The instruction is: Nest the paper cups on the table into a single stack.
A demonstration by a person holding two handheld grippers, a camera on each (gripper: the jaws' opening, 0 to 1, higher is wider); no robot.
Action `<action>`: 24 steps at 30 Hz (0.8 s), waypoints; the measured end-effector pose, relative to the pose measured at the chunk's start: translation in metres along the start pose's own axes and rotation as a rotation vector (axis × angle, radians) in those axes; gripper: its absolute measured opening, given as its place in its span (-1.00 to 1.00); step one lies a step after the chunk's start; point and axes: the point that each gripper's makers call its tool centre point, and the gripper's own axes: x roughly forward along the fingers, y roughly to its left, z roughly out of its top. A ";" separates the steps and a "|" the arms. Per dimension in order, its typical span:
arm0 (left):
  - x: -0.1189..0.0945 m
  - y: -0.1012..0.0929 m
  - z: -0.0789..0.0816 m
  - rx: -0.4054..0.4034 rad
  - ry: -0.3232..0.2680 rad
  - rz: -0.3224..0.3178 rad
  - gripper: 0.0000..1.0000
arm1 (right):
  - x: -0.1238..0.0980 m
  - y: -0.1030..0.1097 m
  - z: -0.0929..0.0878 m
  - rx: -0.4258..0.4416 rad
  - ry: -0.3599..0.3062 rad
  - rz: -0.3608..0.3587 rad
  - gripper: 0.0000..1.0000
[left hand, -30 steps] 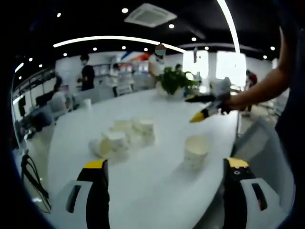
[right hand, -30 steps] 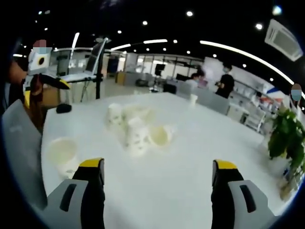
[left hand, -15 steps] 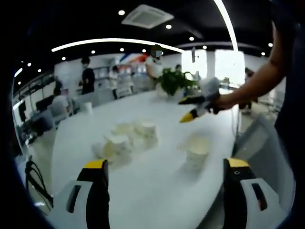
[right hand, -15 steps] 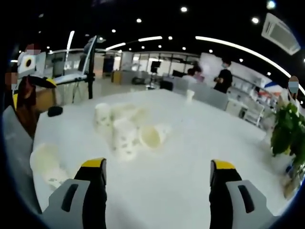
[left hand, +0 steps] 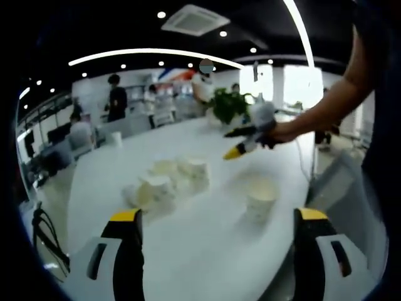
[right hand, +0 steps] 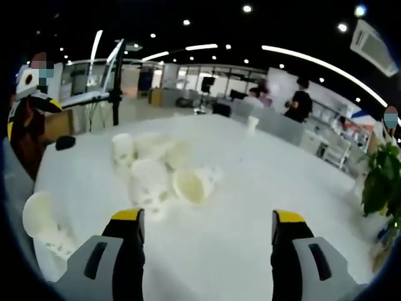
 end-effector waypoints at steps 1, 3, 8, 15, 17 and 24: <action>0.001 0.001 -0.001 0.000 0.000 0.001 0.97 | 0.003 0.000 -0.001 -0.003 0.004 0.002 0.59; 0.003 0.004 -0.001 0.000 0.000 0.005 0.97 | 0.008 -0.002 -0.003 0.001 0.019 -0.001 0.51; 0.010 0.007 0.000 0.001 -0.007 0.005 0.97 | 0.022 -0.005 -0.004 -0.003 0.031 0.000 0.46; 0.022 0.014 0.002 0.014 -0.009 0.001 0.97 | 0.043 -0.011 0.002 -0.015 0.030 0.002 0.37; 0.024 0.015 0.004 0.024 -0.020 0.001 0.97 | 0.051 -0.011 0.001 -0.024 0.032 0.007 0.33; 0.027 0.020 0.003 0.011 -0.007 0.005 0.97 | 0.067 -0.008 0.004 -0.041 0.022 0.009 0.12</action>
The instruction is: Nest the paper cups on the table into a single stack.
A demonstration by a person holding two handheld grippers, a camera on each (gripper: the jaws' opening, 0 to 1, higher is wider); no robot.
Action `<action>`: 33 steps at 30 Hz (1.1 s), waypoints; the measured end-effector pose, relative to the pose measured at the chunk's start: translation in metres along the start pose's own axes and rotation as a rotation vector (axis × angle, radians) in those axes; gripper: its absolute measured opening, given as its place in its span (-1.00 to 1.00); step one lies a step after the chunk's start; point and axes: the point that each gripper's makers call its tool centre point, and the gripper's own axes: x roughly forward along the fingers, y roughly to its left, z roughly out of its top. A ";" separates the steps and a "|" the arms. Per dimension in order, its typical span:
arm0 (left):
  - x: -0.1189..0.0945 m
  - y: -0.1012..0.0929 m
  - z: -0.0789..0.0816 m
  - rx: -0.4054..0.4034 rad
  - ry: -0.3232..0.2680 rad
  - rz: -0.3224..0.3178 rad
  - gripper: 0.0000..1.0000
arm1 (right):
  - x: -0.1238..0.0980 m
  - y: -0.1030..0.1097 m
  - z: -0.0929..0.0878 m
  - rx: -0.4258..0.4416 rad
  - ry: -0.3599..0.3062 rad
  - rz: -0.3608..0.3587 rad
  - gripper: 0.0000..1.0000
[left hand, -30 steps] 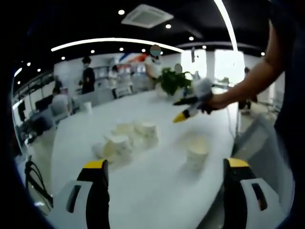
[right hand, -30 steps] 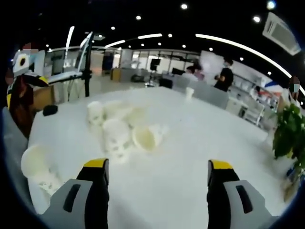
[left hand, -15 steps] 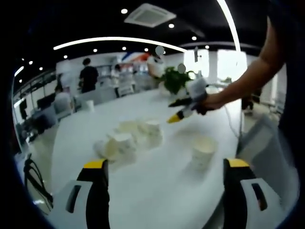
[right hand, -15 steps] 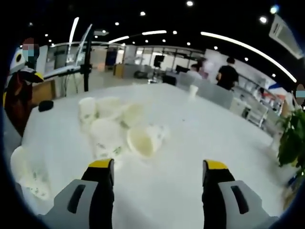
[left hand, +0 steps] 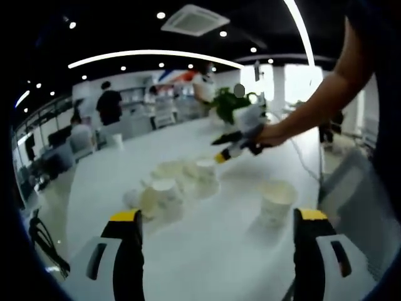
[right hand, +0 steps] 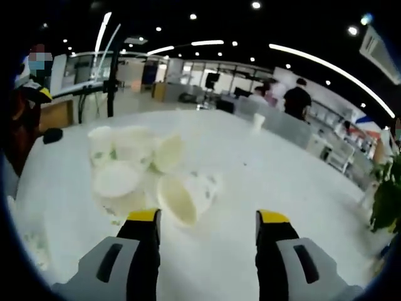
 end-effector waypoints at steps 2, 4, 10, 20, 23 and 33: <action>0.000 0.002 -0.003 0.001 0.007 0.006 0.97 | 0.003 0.001 0.001 -0.020 -0.005 -0.003 0.03; -0.001 0.003 -0.004 -0.009 0.012 0.010 0.97 | 0.008 0.002 0.001 -0.023 -0.008 -0.001 -0.03; -0.002 0.004 -0.007 -0.027 0.011 0.020 0.97 | 0.021 0.003 -0.002 -0.069 0.024 -0.037 -0.33; -0.001 0.005 -0.007 -0.026 0.011 0.025 0.96 | 0.042 0.015 -0.002 -0.067 0.034 -0.017 -0.66; -0.001 0.006 -0.007 -0.031 0.012 0.027 0.96 | 0.044 0.014 -0.003 -0.057 0.036 -0.023 -0.76; -0.001 0.006 -0.010 -0.035 0.017 0.024 0.95 | 0.043 0.002 0.007 0.051 0.009 -0.058 -1.00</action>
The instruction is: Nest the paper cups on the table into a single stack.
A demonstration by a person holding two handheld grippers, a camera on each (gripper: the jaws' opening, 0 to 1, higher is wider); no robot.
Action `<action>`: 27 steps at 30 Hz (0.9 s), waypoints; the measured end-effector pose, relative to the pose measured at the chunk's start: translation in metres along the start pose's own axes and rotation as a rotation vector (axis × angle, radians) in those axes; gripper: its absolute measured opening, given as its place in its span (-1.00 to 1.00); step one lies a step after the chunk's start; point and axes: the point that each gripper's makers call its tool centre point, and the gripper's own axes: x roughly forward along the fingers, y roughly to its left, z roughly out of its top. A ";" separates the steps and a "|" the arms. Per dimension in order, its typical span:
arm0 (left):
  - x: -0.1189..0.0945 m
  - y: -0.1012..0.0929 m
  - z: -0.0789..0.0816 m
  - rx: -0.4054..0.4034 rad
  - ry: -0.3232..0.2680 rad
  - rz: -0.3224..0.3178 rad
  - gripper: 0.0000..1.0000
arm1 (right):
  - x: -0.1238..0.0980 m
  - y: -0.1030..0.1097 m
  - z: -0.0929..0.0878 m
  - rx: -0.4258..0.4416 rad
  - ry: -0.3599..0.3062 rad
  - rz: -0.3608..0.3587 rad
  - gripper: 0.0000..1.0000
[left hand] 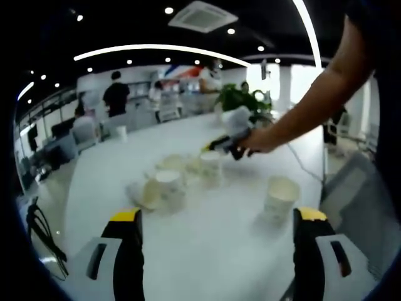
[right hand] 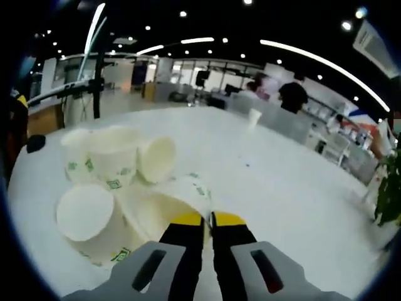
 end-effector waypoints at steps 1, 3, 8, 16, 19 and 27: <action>0.000 0.000 0.000 0.001 0.001 0.001 0.96 | 0.000 0.000 0.001 0.003 0.000 0.003 -1.00; 0.001 0.001 0.001 -0.001 -0.001 0.001 0.96 | 0.000 0.000 0.001 0.002 0.002 0.004 -1.00; 0.001 0.002 0.002 0.002 -0.005 0.001 0.96 | -0.001 -0.003 0.007 0.010 0.002 0.002 -1.00; 0.002 0.001 0.002 0.001 -0.006 0.001 0.96 | -0.004 -0.011 0.017 0.036 0.017 -0.003 -1.00; 0.001 0.000 0.002 0.003 -0.004 0.001 0.95 | -0.006 -0.013 0.016 0.055 0.064 0.010 -1.00; 0.001 -0.001 0.003 0.001 -0.001 0.001 0.96 | -0.016 -0.026 0.032 0.003 0.159 0.059 -1.00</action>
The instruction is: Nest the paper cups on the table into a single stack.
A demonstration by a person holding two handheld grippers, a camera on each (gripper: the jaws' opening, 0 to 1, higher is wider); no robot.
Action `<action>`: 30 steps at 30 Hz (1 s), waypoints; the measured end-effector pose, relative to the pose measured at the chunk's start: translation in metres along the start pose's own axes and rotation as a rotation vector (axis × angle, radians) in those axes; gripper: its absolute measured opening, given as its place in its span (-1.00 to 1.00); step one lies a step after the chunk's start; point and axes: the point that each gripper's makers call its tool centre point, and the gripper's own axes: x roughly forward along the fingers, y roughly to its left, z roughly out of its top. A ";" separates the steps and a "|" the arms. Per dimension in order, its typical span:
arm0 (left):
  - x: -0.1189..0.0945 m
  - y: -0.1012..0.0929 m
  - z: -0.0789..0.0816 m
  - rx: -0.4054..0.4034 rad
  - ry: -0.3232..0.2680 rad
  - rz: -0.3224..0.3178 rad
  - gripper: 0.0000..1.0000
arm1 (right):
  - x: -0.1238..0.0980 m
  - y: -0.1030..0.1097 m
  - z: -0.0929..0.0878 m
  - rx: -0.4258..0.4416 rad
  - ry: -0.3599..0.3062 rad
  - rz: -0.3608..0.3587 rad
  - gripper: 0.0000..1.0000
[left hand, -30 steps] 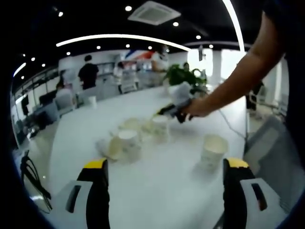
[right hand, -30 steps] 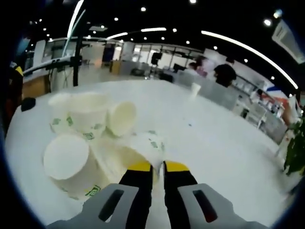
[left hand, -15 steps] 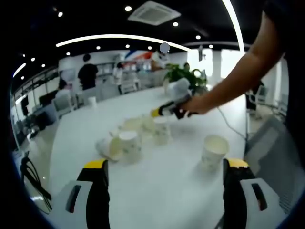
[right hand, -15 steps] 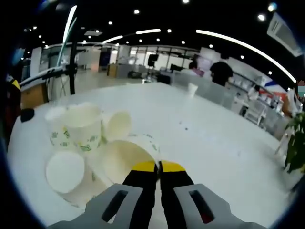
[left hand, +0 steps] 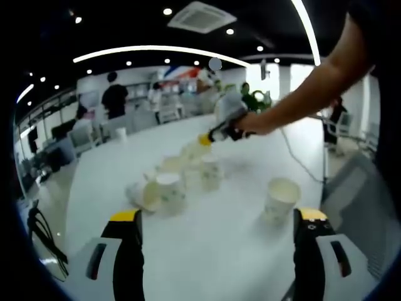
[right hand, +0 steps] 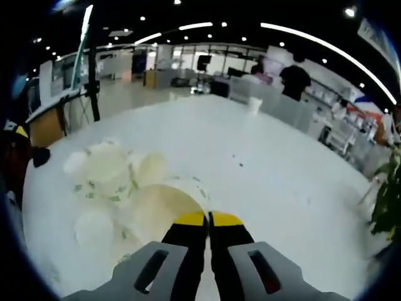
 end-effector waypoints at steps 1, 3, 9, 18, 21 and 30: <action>0.000 0.000 0.001 0.006 -0.001 -0.001 0.96 | -0.003 0.001 0.000 -0.029 0.017 0.021 -1.00; 0.000 0.000 0.002 0.014 -0.004 -0.001 0.96 | -0.007 -0.006 0.006 -0.038 0.025 0.004 -1.00; 0.001 0.001 0.005 0.016 -0.010 -0.002 0.96 | -0.026 -0.013 0.011 -0.072 0.148 0.069 -1.00; 0.000 -0.006 0.010 0.022 -0.009 -0.018 0.96 | -0.049 -0.015 0.020 -0.173 0.325 0.119 -1.00; -0.003 -0.007 0.013 0.035 -0.011 -0.018 0.96 | -0.056 -0.019 0.022 -0.199 0.396 0.138 -1.00; -0.012 -0.008 0.011 0.036 -0.014 -0.004 0.96 | -0.076 -0.020 0.044 -0.267 0.546 0.184 -1.00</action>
